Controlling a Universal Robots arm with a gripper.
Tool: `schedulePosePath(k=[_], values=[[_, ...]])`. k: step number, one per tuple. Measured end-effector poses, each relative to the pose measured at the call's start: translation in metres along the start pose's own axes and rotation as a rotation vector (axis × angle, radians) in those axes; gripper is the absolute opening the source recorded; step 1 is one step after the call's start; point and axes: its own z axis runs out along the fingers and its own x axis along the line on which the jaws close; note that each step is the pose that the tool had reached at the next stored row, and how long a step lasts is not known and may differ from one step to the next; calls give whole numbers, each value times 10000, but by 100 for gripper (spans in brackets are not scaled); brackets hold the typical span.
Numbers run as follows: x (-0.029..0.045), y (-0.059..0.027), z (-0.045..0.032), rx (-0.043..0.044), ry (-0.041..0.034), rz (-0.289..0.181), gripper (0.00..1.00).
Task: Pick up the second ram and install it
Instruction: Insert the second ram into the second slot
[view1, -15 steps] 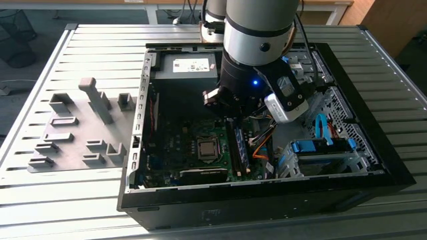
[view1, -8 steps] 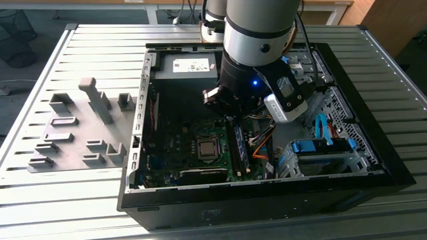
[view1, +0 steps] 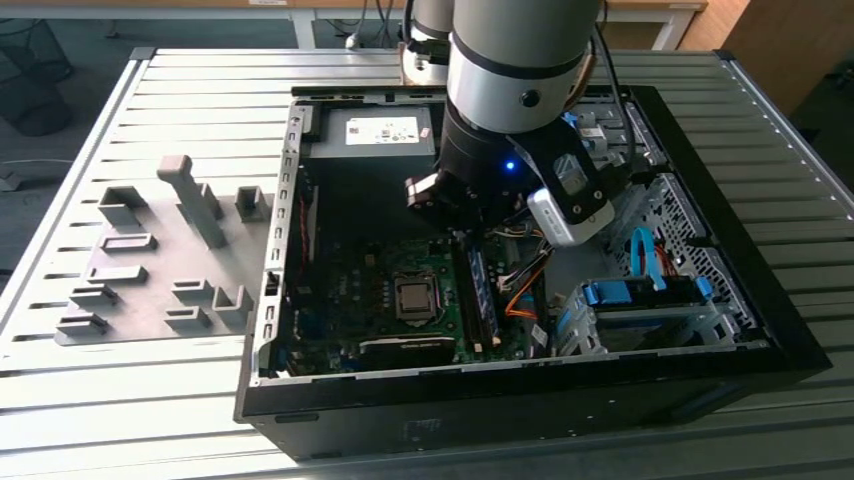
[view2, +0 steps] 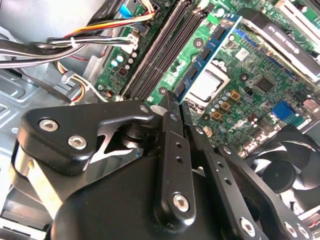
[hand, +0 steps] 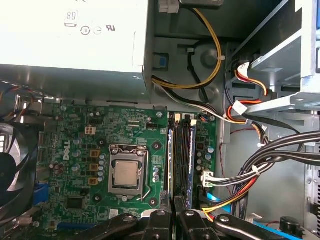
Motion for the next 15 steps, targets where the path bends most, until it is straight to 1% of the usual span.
schedulePosePath(k=[2, 6, 8, 15], values=[[0, 0, 0, -51, -2, 0, 14], [0, 0, 0, -65, -3, 1, 14], [0, 0, 0, -171, -8, 2, 14], [0, 0, 0, -193, -9, 2, 14]])
